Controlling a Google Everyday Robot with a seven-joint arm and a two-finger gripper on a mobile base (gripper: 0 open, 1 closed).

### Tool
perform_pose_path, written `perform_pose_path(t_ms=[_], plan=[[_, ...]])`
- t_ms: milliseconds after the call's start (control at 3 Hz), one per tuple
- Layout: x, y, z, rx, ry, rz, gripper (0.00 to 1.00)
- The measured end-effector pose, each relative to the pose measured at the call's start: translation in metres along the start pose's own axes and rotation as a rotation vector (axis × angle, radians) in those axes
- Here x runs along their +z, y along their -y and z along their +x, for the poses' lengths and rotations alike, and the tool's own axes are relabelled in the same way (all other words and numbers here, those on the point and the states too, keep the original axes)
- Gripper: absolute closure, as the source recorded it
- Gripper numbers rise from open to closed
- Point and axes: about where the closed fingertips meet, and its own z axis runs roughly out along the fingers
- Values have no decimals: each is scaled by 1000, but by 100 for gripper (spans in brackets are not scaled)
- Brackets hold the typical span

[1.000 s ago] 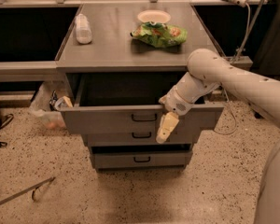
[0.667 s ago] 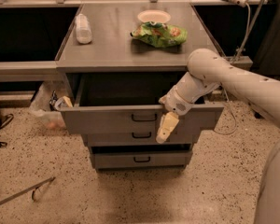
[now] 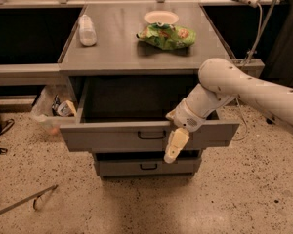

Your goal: Open top drawer

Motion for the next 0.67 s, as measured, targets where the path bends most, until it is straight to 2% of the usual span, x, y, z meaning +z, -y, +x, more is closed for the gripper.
perform_pose_path(t_ms=[667], plan=[[2, -1, -2, 1, -13, -8, 0]])
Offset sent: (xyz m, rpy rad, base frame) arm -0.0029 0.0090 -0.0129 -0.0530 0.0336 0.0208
